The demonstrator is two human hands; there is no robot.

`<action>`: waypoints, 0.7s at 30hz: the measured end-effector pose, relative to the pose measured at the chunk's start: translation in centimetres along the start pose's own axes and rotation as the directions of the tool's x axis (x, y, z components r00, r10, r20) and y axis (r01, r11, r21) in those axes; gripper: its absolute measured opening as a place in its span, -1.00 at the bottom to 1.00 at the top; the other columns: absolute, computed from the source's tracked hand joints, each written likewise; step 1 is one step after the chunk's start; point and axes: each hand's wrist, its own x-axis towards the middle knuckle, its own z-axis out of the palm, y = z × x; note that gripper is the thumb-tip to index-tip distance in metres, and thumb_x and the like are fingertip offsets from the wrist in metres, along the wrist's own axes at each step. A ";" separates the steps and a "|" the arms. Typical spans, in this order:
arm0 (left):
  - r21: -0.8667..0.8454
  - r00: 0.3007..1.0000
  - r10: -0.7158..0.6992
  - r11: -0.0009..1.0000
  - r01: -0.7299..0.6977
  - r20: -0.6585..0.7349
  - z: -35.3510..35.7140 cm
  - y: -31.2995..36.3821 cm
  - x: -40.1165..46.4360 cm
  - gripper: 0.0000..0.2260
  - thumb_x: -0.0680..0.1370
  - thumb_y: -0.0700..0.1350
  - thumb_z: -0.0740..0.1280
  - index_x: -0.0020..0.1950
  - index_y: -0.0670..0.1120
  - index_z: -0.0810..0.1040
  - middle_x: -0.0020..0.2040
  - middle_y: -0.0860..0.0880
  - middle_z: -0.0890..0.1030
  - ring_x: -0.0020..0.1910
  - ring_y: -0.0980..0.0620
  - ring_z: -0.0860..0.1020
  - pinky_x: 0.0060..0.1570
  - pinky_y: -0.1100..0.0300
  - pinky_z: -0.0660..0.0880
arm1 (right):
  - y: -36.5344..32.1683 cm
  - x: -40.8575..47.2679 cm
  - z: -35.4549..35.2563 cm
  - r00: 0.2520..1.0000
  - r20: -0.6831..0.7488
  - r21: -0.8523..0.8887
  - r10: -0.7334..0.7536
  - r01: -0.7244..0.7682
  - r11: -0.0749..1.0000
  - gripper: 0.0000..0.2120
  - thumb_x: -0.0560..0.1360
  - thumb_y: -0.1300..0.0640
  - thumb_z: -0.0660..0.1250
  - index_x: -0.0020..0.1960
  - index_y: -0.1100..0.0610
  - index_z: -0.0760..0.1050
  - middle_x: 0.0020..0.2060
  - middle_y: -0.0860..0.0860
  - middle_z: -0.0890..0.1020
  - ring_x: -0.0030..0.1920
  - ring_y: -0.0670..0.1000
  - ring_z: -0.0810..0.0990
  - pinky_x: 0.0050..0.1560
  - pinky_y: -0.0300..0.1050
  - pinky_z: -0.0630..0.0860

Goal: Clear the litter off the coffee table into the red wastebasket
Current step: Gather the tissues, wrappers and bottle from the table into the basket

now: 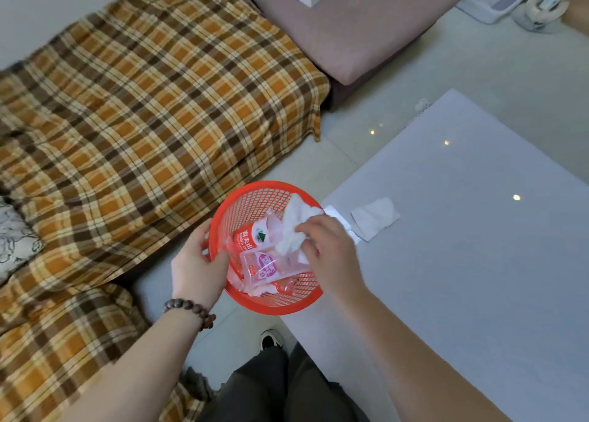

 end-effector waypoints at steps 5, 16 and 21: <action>-0.031 1.000 -0.022 0.999 0.023 0.022 0.2 0.4 -0.2 -0.62 0.50 -0.12 0.34 0.30 0.14 0.51 -0.04 0.18 0.61 -0.20 0.43 0.53 -0.42 0.53 0.38 | -2.2 1.1 2.9 0.938 0.343 -0.024 -0.040 0.052 0.998 -0.65 0.44 0.30 0.32 0.22 0.14 0.53 0.20 0.09 0.53 0.22 0.11 0.42 0.20 -0.04 0.39; 0.017 0.997 -0.068 0.998 0.068 -0.041 -0.7 -1.2 2.6 -0.64 0.48 -0.06 0.33 0.27 0.16 0.51 -0.06 0.09 0.65 -0.13 0.08 0.60 -0.29 0.25 0.44 | 7.6 1.7 -2.1 0.964 0.018 -0.009 0.264 -0.263 0.965 -0.73 0.46 0.14 0.38 0.16 0.10 0.53 0.12 0.02 0.59 0.14 0.03 0.53 0.15 -0.14 0.43; 0.032 0.994 -0.077 0.996 0.079 -0.074 -0.9 -2.8 4.1 -0.58 0.42 -0.08 0.33 0.26 0.23 0.49 -0.07 0.16 0.65 -0.14 0.15 0.61 -0.27 0.24 0.48 | 16.7 2.8 -0.8 0.837 0.065 -0.347 0.543 -0.492 0.799 -0.60 0.51 0.11 0.31 0.34 0.05 0.39 0.38 0.07 0.34 0.33 0.13 0.31 0.18 -0.04 0.39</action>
